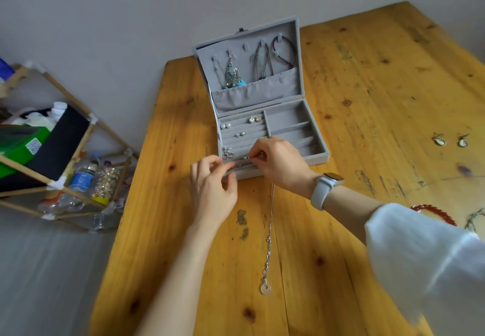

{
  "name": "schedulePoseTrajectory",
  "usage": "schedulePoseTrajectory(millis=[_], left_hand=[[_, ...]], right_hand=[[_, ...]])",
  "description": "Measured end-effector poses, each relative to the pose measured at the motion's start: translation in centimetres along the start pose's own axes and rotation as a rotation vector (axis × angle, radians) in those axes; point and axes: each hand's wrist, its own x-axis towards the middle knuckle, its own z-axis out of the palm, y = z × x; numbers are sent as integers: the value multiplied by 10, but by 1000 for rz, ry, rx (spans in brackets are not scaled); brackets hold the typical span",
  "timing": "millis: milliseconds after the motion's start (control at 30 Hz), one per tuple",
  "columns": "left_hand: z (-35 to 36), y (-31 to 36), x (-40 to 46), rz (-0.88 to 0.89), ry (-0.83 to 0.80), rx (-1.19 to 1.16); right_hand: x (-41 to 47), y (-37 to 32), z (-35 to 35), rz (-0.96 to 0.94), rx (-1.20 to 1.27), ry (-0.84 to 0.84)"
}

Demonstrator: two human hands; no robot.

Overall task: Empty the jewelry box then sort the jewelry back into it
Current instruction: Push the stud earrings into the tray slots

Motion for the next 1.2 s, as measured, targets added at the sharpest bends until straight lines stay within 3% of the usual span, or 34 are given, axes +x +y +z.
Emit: schedulePoseTrajectory(millis=[167,567,767,1000,1200], left_hand=[[0,-4,-8,65,-17,175],[3,-2,-3,88,20,162],[2,-3,-8,99,31,173],[1,2,-8,111,-30,213],[-1,24,-10,114,17,126]], right_hand=[[10,-3,8,-83,-107,-100],[19,0,8,-87,-186,-193],[7,9,8,-82,-131,-100],[-2,6,6,-169,-280,-122],[-22,14,-14,-109,-160,-14]])
